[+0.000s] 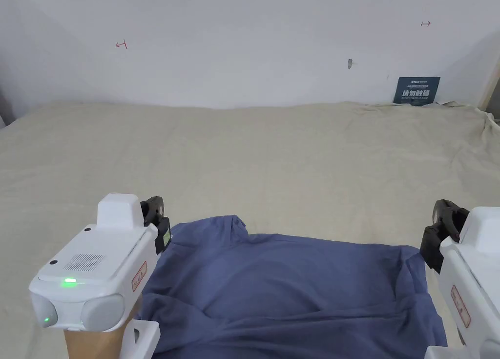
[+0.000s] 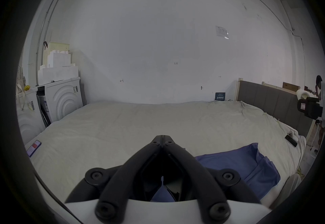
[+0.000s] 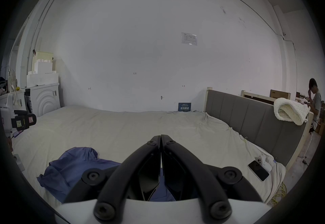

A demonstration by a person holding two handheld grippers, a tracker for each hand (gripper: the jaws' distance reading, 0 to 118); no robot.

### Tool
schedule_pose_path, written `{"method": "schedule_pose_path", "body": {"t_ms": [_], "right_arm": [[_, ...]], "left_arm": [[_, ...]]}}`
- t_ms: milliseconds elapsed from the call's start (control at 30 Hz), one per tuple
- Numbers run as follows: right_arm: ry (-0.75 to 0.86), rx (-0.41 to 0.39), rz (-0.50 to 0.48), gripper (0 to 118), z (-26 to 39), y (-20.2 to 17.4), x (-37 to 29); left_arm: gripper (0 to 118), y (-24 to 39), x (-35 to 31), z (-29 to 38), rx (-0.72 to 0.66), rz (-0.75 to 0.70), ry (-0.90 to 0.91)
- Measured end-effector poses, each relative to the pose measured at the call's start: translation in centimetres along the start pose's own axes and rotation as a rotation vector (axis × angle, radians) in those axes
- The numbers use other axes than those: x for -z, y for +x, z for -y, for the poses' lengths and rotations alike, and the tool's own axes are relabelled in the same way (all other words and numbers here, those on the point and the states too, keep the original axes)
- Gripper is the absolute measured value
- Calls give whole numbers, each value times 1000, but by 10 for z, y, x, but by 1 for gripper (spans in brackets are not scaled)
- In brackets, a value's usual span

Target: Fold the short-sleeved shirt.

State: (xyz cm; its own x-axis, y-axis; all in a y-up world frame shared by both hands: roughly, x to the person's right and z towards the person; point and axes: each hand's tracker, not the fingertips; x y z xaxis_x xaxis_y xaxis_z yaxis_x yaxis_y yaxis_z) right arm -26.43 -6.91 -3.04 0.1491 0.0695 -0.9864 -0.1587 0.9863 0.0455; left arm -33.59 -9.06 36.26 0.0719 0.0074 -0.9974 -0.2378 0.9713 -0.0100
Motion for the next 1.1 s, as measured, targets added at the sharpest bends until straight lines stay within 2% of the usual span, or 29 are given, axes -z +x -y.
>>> {"method": "schedule_pose_path", "body": {"t_ms": [133,333,433,600,867,900,933,1033,1067,1100], "right_arm": [[-10,3,-2,0,1,0,3],[-21,-5,-3,0,0,0,16],[-26,-4,-3,0,-1,2,25],[-39,-5,1,0,0,2,44],[-77,-9,2,0,7,0,74],[-81,-9,3,0,9,0,76],[-88,-11,4,0,10,1,79],[-106,-13,9,0,15,2,86],[-111,-13,11,0,17,2,88],[-115,-14,12,0,18,3,90]], "left_arm": [[0,-2,8,-1,5,4,-11],[0,-11,46,-8,33,54,-118],[0,-19,78,-9,30,62,-194],[0,-38,137,-4,-56,82,-318],[1,-58,232,28,-74,78,-582],[7,-59,241,32,-71,91,-622],[23,-60,250,36,-53,79,-642],[82,-61,270,49,-11,57,-732],[91,-62,276,53,-9,41,-758],[93,-63,281,57,-13,36,-749]]}}
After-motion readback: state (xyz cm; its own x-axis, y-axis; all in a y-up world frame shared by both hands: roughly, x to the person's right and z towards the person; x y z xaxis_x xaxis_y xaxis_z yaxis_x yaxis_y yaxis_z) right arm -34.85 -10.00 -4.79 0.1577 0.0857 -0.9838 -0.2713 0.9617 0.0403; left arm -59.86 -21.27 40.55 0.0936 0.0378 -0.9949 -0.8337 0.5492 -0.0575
